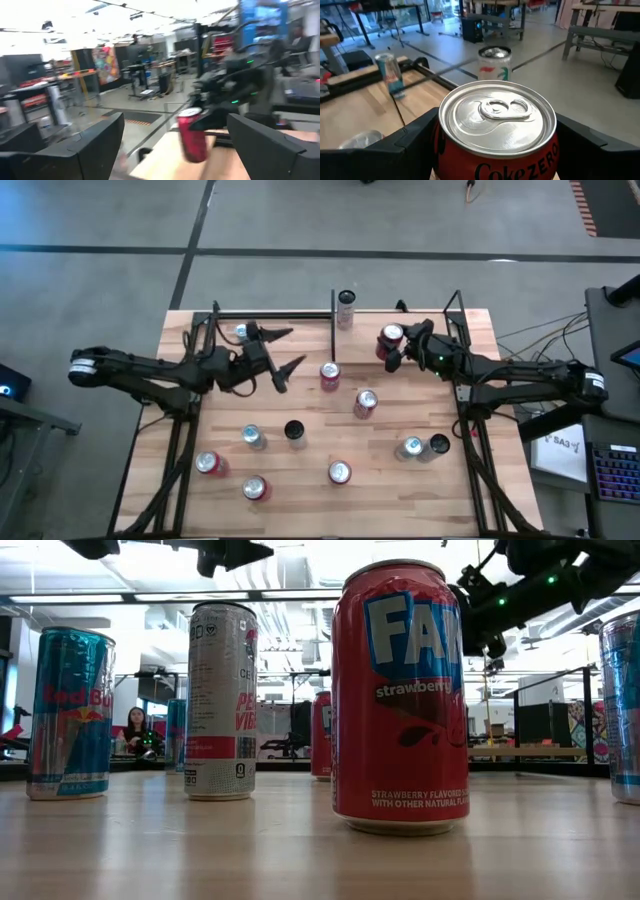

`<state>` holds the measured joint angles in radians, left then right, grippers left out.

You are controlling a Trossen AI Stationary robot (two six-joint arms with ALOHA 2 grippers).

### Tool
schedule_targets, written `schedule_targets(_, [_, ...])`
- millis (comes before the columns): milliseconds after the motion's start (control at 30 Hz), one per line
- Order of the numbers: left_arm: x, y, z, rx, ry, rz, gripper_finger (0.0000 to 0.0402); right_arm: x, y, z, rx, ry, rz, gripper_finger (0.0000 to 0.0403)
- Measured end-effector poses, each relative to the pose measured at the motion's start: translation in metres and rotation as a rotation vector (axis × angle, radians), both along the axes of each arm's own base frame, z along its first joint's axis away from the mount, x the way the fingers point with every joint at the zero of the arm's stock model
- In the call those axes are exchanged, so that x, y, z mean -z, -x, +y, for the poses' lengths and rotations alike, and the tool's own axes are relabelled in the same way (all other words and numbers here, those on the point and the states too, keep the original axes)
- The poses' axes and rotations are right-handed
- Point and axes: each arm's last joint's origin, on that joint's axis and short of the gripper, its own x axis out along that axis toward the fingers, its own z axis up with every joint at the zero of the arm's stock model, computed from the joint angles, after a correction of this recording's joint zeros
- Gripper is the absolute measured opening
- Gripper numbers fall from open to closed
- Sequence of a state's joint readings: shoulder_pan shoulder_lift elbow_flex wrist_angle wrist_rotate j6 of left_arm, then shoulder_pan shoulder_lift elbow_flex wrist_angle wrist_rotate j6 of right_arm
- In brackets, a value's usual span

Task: Place canned beverage on shelf
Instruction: Put the top red black soda can on the shelf

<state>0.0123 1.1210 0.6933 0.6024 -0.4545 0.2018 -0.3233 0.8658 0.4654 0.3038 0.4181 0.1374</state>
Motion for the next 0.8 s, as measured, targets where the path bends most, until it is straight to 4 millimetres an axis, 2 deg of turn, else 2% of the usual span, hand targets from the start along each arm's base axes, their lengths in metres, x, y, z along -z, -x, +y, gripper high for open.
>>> schedule_targets(167, [0.007,0.0,0.013,-0.049,0.019,0.058,0.0327,-0.005,-0.002,-0.006,0.019,0.007,-0.028,0.0291])
schedule_targets(500, [0.004,0.002,0.01,0.079,-0.007,0.062,0.032,0.005,-0.006,-0.003,-0.068,-0.071,0.011,0.0291])
schedule_targets(800, [-0.001,0.012,0.009,0.096,-0.008,0.088,0.032,0.013,-0.004,-0.002,-0.072,-0.091,0.032,0.0292])
